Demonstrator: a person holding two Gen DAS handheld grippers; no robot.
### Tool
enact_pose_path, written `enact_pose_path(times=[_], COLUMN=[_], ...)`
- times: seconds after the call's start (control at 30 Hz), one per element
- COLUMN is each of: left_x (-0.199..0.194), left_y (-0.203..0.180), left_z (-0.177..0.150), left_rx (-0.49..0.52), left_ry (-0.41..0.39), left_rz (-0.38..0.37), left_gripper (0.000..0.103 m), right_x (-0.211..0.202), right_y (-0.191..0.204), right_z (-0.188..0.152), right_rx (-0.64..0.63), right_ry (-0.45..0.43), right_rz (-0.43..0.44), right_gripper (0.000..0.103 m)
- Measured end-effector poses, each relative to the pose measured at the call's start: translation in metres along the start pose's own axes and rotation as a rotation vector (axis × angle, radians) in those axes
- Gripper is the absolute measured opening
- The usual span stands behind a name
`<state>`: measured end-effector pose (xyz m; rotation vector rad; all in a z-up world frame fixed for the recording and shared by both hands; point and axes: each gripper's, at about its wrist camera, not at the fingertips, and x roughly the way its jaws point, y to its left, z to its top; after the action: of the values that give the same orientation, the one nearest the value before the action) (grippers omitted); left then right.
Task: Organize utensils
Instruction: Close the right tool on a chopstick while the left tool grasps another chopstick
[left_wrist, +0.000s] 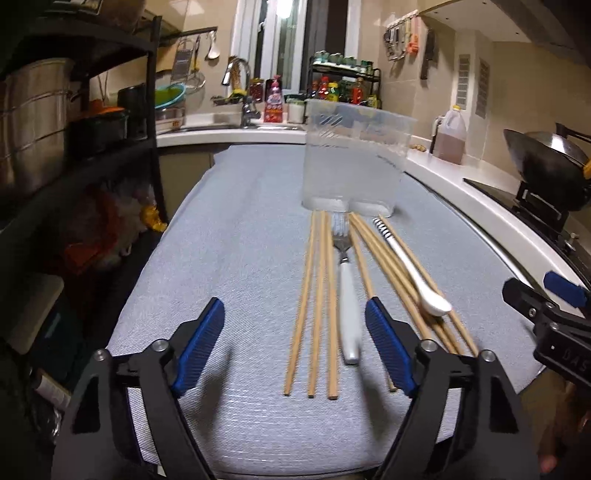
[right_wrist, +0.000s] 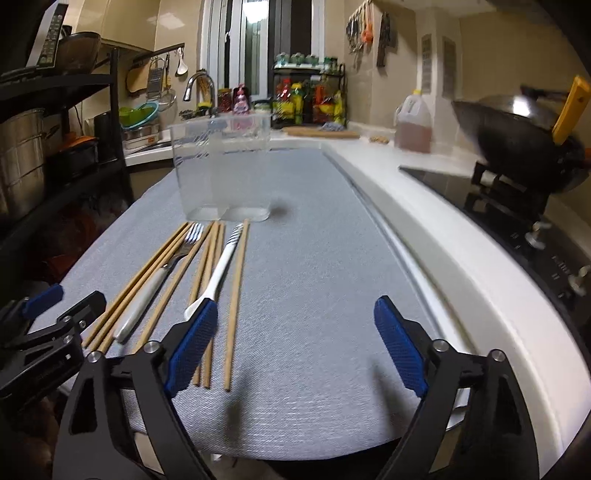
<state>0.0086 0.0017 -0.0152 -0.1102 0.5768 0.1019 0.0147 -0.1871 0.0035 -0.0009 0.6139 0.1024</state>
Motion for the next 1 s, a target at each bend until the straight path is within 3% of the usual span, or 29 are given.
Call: enact_pose_path(times=[0.1, 0.17, 0.27, 0.4, 0.53, 0.63, 0.8, 0.87, 1.0], left_x=[0.005, 0.01, 0.013, 0.015, 0.017, 0.016, 0.015, 0.016, 0.015], left_y=[0.01, 0.016, 0.018, 0.013, 0.008, 0.008, 0.004, 0.001, -0.003], left_z=[0.0, -0.002, -0.004, -0.008, -0.011, -0.011, -0.012, -0.012, -0.014], left_rx=[-0.047, -0.066, -0.057, -0.025, 0.019, 0.035, 0.072, 0.084, 0.103], left_ry=[0.047, 0.092, 0.117, 0.135, 0.153, 0.154, 0.148, 0.147, 0.143], left_rz=[-0.035, -0.045, -0.044, -0.062, -0.037, -0.034, -0.037, -0.045, -0.054], left_gripper=[0.065, 0.051, 0.039, 0.037, 0.023, 0.02, 0.009, 0.006, 0.006], right_x=[0.011, 0.018, 0.027, 0.033, 0.037, 0.036, 0.033, 0.032, 0.031], right_y=[0.001, 0.002, 0.003, 0.007, 0.016, 0.019, 0.025, 0.028, 0.021], right_z=[-0.004, -0.007, -0.012, -0.017, -0.022, -0.022, -0.024, -0.024, -0.022], right_rx=[0.005, 0.003, 0.006, -0.009, -0.053, -0.074, -0.118, -0.136, -0.116], right_ry=[0.059, 0.089, 0.128, 0.159, 0.169, 0.168, 0.165, 0.167, 0.174], right_rz=[0.05, 0.073, 0.096, 0.134, 0.125, 0.124, 0.134, 0.12, 0.089], right_gripper=[0.065, 0.058, 0.051, 0.051, 0.048, 0.04, 0.012, 0.005, 0.005])
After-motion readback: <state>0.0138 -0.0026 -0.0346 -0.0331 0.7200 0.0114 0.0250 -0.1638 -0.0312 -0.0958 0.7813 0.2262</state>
